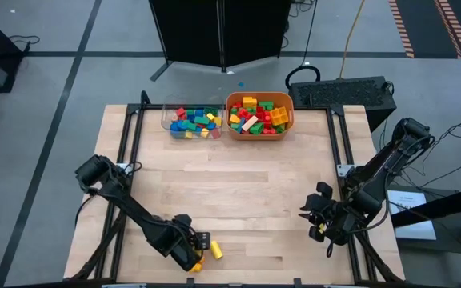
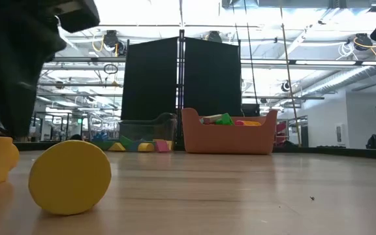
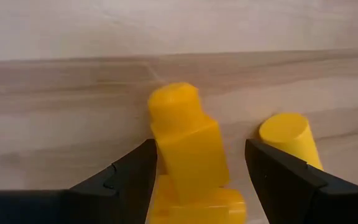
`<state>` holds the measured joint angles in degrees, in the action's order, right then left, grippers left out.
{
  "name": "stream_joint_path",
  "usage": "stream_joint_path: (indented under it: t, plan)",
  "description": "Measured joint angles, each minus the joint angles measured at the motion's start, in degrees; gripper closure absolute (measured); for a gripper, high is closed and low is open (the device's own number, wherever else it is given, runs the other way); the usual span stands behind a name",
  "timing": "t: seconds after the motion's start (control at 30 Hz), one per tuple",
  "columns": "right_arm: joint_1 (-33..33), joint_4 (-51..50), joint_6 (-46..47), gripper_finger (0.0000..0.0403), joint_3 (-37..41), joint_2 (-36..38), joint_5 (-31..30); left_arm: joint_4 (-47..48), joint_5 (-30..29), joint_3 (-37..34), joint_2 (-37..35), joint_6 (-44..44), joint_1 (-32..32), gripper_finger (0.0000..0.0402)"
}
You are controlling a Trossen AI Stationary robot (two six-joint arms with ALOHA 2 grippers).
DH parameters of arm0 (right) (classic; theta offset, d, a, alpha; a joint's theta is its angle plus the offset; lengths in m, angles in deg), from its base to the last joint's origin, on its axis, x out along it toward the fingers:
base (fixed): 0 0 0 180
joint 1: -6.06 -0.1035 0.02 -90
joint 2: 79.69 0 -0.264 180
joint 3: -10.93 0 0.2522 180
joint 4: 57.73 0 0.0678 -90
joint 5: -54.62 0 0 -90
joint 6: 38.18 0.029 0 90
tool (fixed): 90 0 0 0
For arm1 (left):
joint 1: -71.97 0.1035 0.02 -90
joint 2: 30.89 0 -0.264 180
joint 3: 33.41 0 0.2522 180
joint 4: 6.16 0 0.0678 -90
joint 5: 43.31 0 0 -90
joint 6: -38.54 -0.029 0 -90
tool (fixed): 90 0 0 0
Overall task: Sort blocks by size
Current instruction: Put the big yellow game piece into the orange bin
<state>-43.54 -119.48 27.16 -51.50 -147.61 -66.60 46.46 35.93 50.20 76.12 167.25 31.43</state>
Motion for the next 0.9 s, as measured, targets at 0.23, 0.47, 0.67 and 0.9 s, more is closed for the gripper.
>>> stream_joint_path:
  t: [0.23, 0.47, 0.67, 0.9]
  plan:
    - [0.0, -0.2, -0.14, 0.0323, 0.0, 0.0, -0.01, -5.7, 0.35, 0.01, 3.0, -0.03, 0.09, 0.0173]
    - [0.0, -0.3, -0.93, 0.0323, 0.0, 0.0, -0.02, -4.71, 0.17, 0.15, 3.79, -0.57, 0.09, 0.0239]
    - [0.02, -0.41, -1.49, 0.0323, 0.0, -0.02, -0.02, -2.49, -0.88, 0.23, 3.79, -5.74, 2.12, 0.0276]
    - [0.0, -0.38, -1.49, 0.0323, 0.0, 0.0, -0.02, -2.03, -1.28, 0.0, 2.84, -16.04, 7.54, 0.0276]
